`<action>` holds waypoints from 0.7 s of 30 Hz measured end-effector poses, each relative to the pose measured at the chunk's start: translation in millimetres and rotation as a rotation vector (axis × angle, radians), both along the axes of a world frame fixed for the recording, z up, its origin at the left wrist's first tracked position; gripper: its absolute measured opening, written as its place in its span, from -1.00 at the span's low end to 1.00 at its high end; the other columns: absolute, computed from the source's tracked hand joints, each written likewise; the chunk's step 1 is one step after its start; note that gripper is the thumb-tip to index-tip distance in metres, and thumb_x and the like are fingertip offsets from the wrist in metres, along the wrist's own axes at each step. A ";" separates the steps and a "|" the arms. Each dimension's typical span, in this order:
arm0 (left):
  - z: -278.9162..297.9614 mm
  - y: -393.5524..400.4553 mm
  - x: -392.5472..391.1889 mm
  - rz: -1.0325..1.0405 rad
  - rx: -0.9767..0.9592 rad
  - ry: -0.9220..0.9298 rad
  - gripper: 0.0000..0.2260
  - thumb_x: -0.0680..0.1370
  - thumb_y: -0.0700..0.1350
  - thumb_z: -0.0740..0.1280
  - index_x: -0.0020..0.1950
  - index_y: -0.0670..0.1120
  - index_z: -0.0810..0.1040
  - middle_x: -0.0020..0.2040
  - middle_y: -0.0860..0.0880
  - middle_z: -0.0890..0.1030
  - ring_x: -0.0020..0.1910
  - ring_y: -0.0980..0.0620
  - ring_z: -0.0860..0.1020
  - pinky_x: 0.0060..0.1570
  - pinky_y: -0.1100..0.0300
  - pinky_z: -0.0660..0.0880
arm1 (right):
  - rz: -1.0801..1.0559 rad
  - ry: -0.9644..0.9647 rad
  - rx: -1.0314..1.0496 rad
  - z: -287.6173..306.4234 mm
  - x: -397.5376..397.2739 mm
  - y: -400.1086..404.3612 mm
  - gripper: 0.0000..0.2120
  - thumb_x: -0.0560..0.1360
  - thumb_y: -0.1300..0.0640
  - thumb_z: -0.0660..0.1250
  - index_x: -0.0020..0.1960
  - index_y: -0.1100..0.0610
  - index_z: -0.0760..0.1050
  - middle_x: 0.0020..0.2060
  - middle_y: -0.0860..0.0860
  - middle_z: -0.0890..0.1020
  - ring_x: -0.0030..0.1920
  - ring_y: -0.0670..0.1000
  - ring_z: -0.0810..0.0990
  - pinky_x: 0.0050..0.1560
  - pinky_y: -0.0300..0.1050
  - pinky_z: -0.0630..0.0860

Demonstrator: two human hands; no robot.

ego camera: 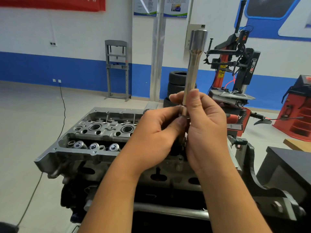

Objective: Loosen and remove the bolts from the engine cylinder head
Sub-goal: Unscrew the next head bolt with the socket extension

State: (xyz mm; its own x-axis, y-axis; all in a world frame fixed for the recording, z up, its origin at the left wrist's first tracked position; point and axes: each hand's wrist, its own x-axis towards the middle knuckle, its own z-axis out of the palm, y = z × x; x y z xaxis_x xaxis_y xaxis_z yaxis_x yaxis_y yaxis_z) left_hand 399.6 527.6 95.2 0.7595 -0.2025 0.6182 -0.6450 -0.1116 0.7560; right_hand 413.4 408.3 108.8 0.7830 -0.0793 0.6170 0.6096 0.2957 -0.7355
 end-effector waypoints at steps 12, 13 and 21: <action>-1.1 -2.5 1.5 0.060 0.036 -0.013 -0.82 0.66 -0.18 0.37 0.21 0.02 0.67 0.03 0.09 0.74 0.08 0.07 0.70 0.07 0.09 0.66 | 0.000 0.043 0.010 2.1 -1.9 2.5 -0.62 0.48 -0.26 0.32 -0.11 0.03 0.69 -0.03 0.10 0.74 0.13 0.22 0.69 0.22 0.43 0.56; -0.8 -2.0 1.5 0.053 0.025 0.001 -0.81 0.66 -0.20 0.37 0.23 0.00 0.66 0.04 0.08 0.74 0.10 0.07 0.70 0.12 0.07 0.65 | 0.004 0.048 0.009 1.9 -1.7 2.6 -0.61 0.48 -0.27 0.31 -0.12 0.03 0.70 -0.02 0.11 0.73 0.13 0.23 0.69 0.22 0.43 0.56; -2.7 -6.0 1.1 0.199 -0.030 0.020 -0.77 0.55 -0.15 0.53 0.17 0.07 0.69 -0.09 0.07 0.74 -0.11 0.06 0.73 -0.08 0.04 0.71 | 0.027 0.072 0.065 1.6 -3.7 1.6 -0.48 0.46 -0.19 0.40 0.09 0.28 0.57 -0.03 0.11 0.75 0.05 0.27 0.72 0.03 0.39 0.66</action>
State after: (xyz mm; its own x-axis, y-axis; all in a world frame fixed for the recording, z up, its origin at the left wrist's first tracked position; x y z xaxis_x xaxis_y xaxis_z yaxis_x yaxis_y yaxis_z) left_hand 400.7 521.6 92.5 0.7946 -0.0290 0.6064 -0.5977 -0.2123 0.7731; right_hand 409.7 409.9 110.4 0.8274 -0.0959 0.5533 0.5471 0.3596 -0.7559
